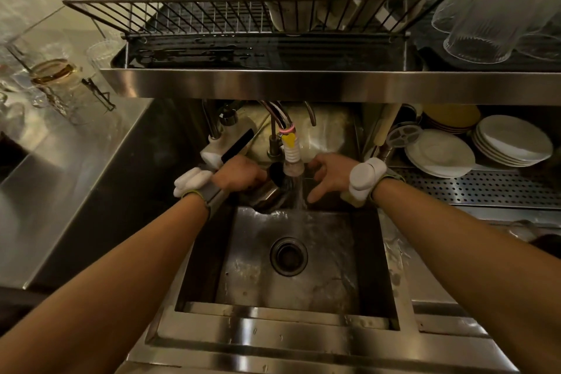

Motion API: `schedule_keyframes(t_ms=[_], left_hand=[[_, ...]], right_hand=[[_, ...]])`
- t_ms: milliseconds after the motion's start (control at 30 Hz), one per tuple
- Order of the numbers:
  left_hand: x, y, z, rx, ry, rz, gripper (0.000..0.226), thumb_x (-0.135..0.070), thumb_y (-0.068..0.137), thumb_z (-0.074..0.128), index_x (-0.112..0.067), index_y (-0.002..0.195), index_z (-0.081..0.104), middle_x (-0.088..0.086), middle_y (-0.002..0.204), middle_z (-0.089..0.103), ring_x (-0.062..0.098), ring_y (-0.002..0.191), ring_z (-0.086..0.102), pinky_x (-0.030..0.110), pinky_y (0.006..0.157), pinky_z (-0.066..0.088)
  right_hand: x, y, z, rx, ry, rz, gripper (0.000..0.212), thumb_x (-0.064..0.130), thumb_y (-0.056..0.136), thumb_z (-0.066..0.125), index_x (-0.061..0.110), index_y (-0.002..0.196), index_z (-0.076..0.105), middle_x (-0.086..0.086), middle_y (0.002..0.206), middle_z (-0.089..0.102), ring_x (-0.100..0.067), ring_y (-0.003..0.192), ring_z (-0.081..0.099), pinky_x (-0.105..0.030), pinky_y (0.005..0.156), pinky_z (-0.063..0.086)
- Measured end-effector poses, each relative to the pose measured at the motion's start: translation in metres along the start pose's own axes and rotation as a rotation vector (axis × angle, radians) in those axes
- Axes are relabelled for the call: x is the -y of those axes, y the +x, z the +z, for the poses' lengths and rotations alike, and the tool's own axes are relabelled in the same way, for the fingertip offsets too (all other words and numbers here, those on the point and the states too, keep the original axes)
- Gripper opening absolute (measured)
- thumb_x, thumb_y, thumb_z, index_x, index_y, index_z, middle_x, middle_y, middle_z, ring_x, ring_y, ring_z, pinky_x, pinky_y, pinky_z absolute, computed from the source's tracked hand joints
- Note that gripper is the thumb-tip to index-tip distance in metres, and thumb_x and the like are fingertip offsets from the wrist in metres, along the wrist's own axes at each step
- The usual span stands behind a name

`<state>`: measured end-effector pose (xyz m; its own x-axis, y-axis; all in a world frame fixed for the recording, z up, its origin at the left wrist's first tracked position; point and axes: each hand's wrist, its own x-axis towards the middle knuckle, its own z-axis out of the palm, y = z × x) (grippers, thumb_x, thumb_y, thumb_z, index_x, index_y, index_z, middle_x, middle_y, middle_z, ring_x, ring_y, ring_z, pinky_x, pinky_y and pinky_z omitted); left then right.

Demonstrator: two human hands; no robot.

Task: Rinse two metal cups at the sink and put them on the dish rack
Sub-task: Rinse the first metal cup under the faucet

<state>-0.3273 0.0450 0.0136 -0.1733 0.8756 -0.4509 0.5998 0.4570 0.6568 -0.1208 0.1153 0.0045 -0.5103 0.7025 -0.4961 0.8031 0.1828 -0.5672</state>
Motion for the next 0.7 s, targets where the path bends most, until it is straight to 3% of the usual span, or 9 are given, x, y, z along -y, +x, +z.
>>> schedule_keyframes(t_ms=[100, 167, 233, 300, 400, 533, 633, 700], left_hand=[[-0.002, -0.004, 0.007, 0.072, -0.292, -0.034, 0.016, -0.012, 0.089, 0.055, -0.013, 0.076, 0.064, 0.003, 0.074, 0.064, 0.014, 0.069, 0.058, 0.027, 0.064, 0.045], [-0.008, -0.008, 0.007, 0.113, -0.427, -0.024, 0.021, -0.012, 0.093, 0.049, -0.013, 0.076, 0.062, -0.001, 0.069, 0.065, 0.010, 0.067, 0.062, 0.023, 0.062, 0.049], [-0.011, -0.010, 0.002, 0.145, -0.498, -0.018, 0.021, -0.014, 0.095, 0.047, -0.014, 0.080, 0.061, 0.001, 0.076, 0.064, 0.013, 0.078, 0.062, 0.028, 0.075, 0.050], [-0.011, -0.011, -0.005, 0.144, -0.489, -0.015, 0.019, -0.018, 0.095, 0.049, -0.015, 0.083, 0.063, 0.003, 0.087, 0.064, 0.017, 0.091, 0.060, 0.037, 0.089, 0.045], [-0.014, -0.014, -0.010, 0.124, -0.395, -0.033, 0.024, -0.036, 0.094, 0.050, -0.019, 0.098, 0.066, -0.001, 0.102, 0.068, 0.015, 0.100, 0.059, 0.042, 0.092, 0.036], [-0.007, -0.016, -0.023, -0.049, -0.374, -0.024, 0.032, -0.047, 0.096, 0.040, -0.023, 0.097, 0.061, -0.004, 0.097, 0.062, 0.013, 0.092, 0.057, 0.034, 0.078, 0.041], [-0.001, -0.017, -0.029, -0.072, -0.372, -0.016, 0.043, -0.045, 0.098, 0.036, -0.014, 0.112, 0.063, 0.001, 0.100, 0.063, 0.016, 0.093, 0.057, 0.032, 0.077, 0.041], [0.000, -0.019, -0.030, -0.070, -0.351, 0.004, 0.044, -0.039, 0.100, 0.036, -0.007, 0.118, 0.061, 0.005, 0.092, 0.058, 0.013, 0.081, 0.055, 0.026, 0.065, 0.038]], right_hand=[[-0.002, 0.007, 0.009, -0.042, 0.084, -0.061, 0.106, 0.030, 0.055, 0.091, 0.013, 0.143, 0.034, -0.006, 0.140, 0.049, -0.024, 0.127, 0.049, -0.033, 0.105, 0.042], [0.003, 0.013, 0.012, -0.088, 0.144, -0.132, 0.106, 0.033, 0.050, 0.093, 0.017, 0.139, 0.038, -0.001, 0.137, 0.052, -0.020, 0.125, 0.051, -0.035, 0.107, 0.040], [0.010, 0.017, 0.010, -0.138, 0.174, -0.180, 0.096, 0.031, 0.050, 0.093, 0.019, 0.133, 0.046, 0.001, 0.130, 0.057, -0.018, 0.118, 0.055, -0.034, 0.104, 0.043], [0.015, 0.017, 0.006, -0.175, 0.150, -0.191, 0.084, 0.029, 0.051, 0.092, 0.018, 0.125, 0.053, 0.001, 0.122, 0.062, -0.019, 0.110, 0.059, -0.035, 0.097, 0.049], [0.020, 0.011, -0.004, -0.184, 0.117, -0.190, 0.072, 0.024, 0.055, 0.090, 0.016, 0.118, 0.057, -0.001, 0.114, 0.065, -0.020, 0.098, 0.065, -0.038, 0.086, 0.056], [0.035, 0.011, -0.003, -0.227, 0.134, -0.226, 0.068, 0.024, 0.055, 0.090, 0.017, 0.115, 0.059, 0.001, 0.109, 0.067, -0.019, 0.096, 0.065, -0.033, 0.087, 0.054], [0.036, 0.008, -0.007, -0.138, 0.042, -0.224, 0.071, 0.023, 0.055, 0.090, 0.017, 0.119, 0.059, 0.001, 0.113, 0.066, -0.020, 0.099, 0.064, -0.037, 0.084, 0.057], [0.032, 0.004, -0.015, -0.140, -0.007, -0.175, 0.068, 0.022, 0.057, 0.089, 0.017, 0.118, 0.059, 0.003, 0.109, 0.064, -0.019, 0.096, 0.063, -0.036, 0.079, 0.058]])
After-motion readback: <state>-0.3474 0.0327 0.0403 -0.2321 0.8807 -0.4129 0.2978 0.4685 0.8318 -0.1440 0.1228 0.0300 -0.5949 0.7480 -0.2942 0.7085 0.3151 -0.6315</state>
